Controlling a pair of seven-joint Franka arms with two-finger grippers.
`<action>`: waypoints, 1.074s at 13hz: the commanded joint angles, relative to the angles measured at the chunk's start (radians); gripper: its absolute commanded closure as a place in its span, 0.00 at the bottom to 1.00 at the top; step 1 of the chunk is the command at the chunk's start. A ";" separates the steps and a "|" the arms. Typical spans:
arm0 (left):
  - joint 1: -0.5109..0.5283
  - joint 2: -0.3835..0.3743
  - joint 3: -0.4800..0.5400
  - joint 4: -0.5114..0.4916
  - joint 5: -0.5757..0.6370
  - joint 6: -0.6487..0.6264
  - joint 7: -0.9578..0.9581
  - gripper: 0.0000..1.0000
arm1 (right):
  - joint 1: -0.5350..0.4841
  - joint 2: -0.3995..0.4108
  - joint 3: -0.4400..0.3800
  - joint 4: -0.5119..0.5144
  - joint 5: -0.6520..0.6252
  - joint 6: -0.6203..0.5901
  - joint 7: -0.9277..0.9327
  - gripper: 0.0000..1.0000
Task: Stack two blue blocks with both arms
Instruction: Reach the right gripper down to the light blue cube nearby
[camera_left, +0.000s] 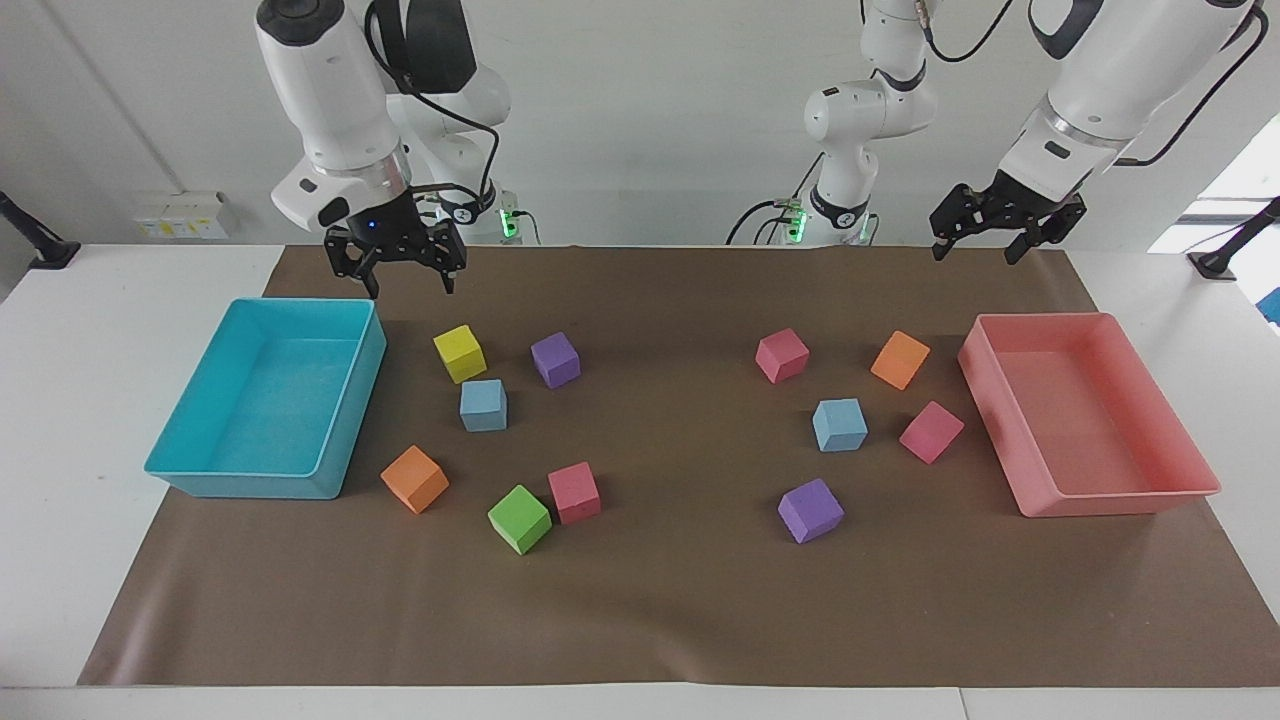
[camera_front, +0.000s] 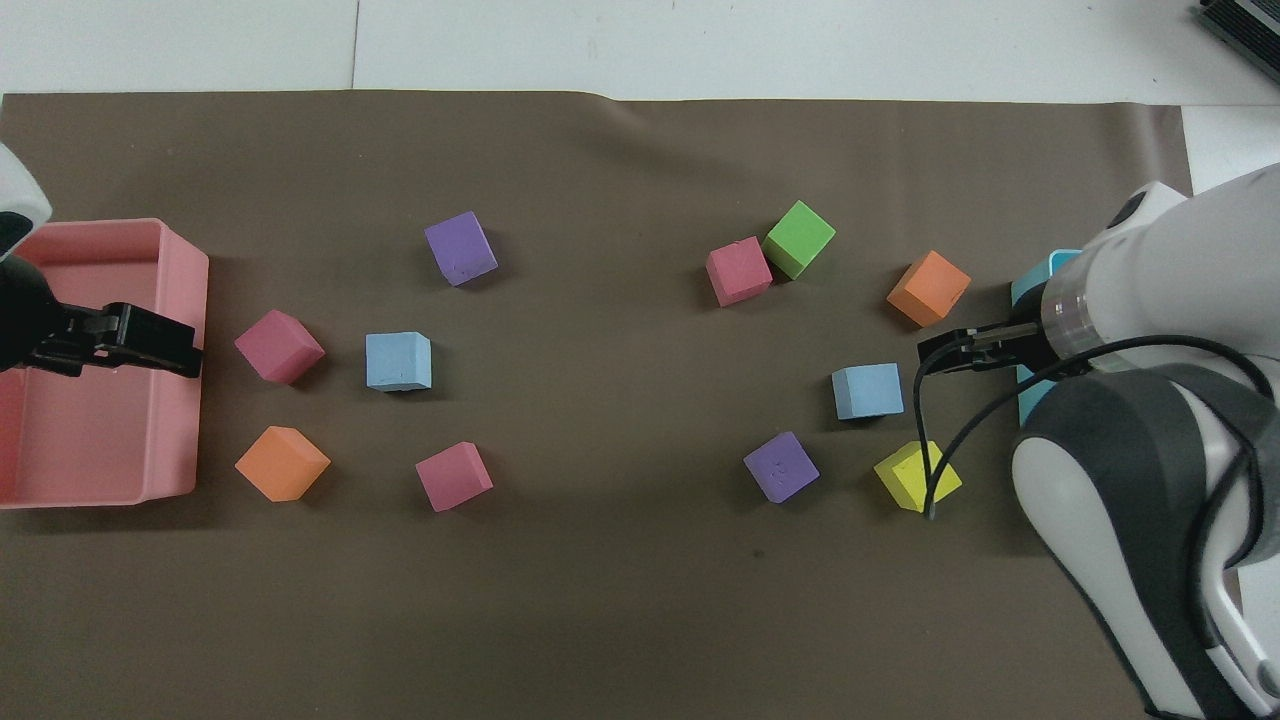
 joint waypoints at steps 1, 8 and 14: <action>0.005 -0.014 -0.002 -0.002 0.009 -0.007 0.005 0.00 | 0.012 -0.003 0.001 -0.084 0.020 0.092 0.019 0.00; 0.006 -0.014 -0.002 -0.002 0.009 -0.007 0.007 0.00 | 0.035 0.110 0.001 -0.119 0.083 0.238 -0.017 0.00; 0.005 -0.014 -0.004 -0.002 0.009 -0.002 0.002 0.00 | 0.021 0.150 0.000 -0.194 0.083 0.335 -0.163 0.00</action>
